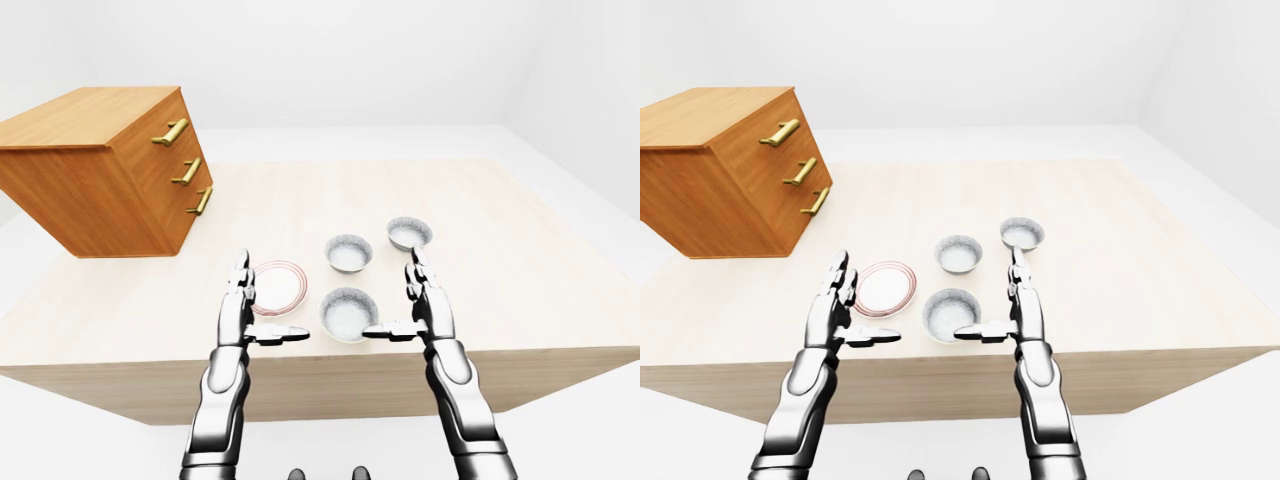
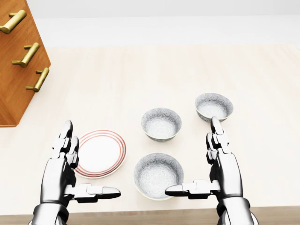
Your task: Stack the bowl at the front on the bowl in the middle.
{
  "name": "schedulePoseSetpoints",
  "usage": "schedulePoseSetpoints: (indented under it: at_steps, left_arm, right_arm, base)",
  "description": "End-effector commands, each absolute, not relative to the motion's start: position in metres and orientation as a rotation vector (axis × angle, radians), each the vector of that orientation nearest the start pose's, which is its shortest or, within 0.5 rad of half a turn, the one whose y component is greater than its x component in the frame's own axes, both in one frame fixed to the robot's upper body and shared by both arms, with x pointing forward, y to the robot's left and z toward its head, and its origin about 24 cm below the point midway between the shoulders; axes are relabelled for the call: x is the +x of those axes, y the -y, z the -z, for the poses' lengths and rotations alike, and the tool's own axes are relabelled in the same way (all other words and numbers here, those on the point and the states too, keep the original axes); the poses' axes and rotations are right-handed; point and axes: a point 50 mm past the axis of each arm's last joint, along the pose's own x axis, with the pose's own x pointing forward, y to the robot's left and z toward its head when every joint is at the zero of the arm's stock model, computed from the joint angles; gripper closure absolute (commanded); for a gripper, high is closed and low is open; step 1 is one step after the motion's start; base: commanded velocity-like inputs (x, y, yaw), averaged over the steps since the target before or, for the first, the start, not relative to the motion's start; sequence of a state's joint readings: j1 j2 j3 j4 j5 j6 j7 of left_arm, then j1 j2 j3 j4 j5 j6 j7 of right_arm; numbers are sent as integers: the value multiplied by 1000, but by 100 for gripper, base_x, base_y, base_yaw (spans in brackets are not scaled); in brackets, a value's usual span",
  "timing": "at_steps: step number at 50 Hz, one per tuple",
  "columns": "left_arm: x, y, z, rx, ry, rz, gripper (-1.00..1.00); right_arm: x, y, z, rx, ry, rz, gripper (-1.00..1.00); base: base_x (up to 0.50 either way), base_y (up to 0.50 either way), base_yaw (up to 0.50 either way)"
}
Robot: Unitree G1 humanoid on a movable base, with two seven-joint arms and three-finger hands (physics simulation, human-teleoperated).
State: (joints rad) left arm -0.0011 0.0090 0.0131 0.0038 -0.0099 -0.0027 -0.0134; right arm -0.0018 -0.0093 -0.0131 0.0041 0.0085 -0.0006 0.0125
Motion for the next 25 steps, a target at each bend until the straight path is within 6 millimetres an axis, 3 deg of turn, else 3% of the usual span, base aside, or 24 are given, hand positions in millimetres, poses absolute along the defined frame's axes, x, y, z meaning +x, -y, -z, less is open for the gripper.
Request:
schedulePoseSetpoints:
  at_steps: [1,18,25]
  left_arm:
    - [254,-160,-40,-5,2,2,-100]
    - [254,-158,-40,-1,4,7,-100]
    - [253,-158,-40,3,5,9,-100]
  right_arm:
    - [256,162,-39,-18,-4,14,-100]
    - [253,157,-41,-60,24,-45,-100]
    - [252,156,-42,-64,29,-52,-100]
  base:
    - [0,0,0]
    - [0,0,0]
    - [25,0,0]
